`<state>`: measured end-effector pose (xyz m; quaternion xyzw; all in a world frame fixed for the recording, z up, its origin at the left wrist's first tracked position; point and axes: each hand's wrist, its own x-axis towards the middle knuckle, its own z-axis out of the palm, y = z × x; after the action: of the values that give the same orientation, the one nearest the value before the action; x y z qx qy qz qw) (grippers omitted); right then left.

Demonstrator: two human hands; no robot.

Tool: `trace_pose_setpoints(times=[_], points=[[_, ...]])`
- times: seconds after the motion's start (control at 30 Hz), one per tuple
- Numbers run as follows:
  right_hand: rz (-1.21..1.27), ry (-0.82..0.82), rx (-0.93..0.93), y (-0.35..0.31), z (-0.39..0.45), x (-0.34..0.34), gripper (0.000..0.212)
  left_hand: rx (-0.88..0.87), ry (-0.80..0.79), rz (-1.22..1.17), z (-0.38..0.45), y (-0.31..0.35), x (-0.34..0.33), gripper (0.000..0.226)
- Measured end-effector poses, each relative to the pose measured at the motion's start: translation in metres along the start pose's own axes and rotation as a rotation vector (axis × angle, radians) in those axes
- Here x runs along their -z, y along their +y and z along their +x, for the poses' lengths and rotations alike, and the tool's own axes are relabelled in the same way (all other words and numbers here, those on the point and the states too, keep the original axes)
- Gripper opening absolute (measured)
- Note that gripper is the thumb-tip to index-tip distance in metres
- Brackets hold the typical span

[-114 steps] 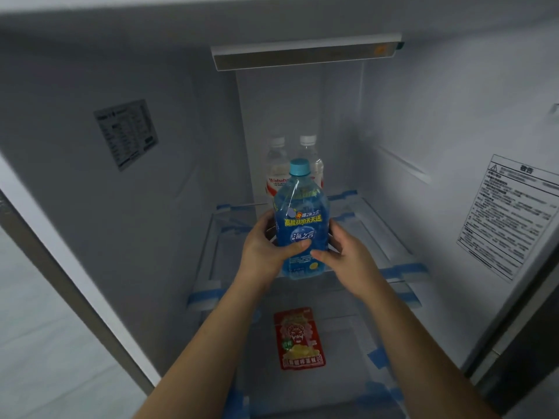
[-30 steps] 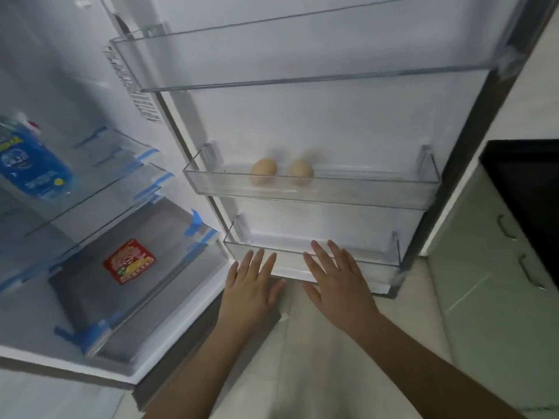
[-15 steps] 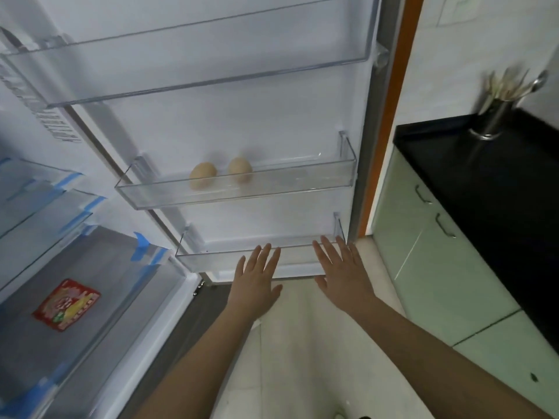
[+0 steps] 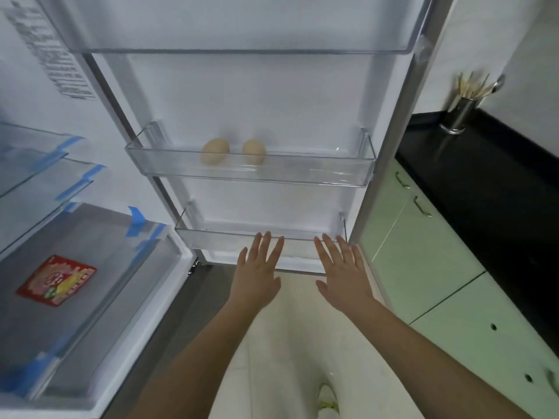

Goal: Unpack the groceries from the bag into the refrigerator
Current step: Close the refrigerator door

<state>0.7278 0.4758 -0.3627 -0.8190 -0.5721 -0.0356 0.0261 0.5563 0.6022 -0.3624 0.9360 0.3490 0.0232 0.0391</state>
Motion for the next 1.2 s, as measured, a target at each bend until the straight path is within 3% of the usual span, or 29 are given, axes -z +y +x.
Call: trace_pose_setpoints(times=[0.27, 0.5, 0.7, 0.93, 1.2], points=[[0.006, 0.010, -0.035, -0.056, -0.066, 0.004, 0.097, -0.003, 0.081, -0.086, -0.054, -0.017, -0.011, 0.093], [-0.016, 0.033, 0.070, -0.083, -0.103, 0.010, 0.087, -0.009, 0.061, -0.142, -0.089, -0.038, -0.003, 0.081], [-0.038, 0.022, 0.226, -0.098, -0.128, 0.012, 0.071, 0.130, 0.007, -0.057, -0.136, -0.023, 0.009, 0.079], [0.098, 0.040, 0.423, -0.086, -0.159, 0.018, 0.055, 0.193, 0.040, -0.087, -0.190, 0.022, 0.011, 0.074], [0.282, 0.096, 0.448, -0.025, -0.199, 0.023, 0.043, 0.134, 0.051, -0.010, -0.216, 0.074, 0.022, 0.069]])
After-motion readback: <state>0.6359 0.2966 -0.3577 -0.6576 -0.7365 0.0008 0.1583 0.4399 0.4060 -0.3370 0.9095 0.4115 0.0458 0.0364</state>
